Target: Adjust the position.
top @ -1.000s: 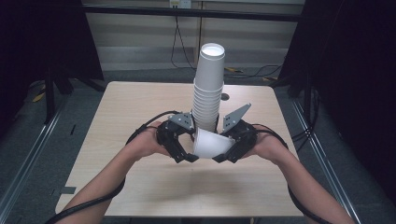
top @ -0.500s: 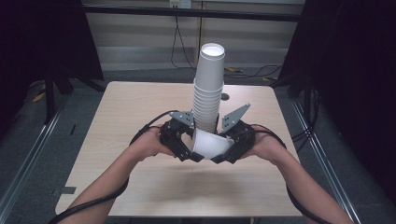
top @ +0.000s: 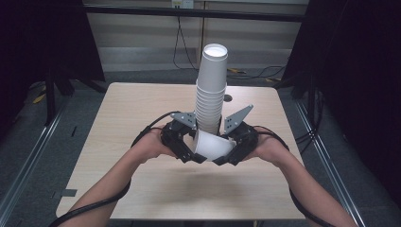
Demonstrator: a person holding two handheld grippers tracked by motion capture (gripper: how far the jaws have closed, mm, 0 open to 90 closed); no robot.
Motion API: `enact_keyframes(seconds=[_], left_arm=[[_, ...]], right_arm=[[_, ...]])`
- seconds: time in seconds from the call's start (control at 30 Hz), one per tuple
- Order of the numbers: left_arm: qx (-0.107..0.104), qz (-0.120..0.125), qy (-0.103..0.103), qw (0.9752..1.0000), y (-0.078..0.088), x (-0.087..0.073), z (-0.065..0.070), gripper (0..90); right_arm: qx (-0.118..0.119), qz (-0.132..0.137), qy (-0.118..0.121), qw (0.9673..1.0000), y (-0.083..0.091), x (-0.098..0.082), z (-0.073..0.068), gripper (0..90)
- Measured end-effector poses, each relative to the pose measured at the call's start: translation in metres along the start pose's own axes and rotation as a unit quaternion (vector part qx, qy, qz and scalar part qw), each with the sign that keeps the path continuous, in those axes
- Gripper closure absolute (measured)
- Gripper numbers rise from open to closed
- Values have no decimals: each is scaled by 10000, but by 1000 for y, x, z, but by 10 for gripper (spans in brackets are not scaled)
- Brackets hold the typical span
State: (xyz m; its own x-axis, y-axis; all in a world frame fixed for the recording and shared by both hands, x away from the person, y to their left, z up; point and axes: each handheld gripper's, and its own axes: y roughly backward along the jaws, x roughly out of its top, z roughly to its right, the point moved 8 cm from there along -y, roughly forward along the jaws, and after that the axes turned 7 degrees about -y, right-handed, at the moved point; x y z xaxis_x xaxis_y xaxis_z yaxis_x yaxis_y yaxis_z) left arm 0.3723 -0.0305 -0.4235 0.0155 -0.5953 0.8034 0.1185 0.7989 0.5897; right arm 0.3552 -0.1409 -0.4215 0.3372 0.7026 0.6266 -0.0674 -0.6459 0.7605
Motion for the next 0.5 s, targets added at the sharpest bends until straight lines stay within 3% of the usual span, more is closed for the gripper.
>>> enact_keyframes(seconds=[0.5], left_arm=[[111,-124,-45,9999,1,3,0,95]], right_arm=[[-62,-66,15,10000,-3,-1,1,227]])
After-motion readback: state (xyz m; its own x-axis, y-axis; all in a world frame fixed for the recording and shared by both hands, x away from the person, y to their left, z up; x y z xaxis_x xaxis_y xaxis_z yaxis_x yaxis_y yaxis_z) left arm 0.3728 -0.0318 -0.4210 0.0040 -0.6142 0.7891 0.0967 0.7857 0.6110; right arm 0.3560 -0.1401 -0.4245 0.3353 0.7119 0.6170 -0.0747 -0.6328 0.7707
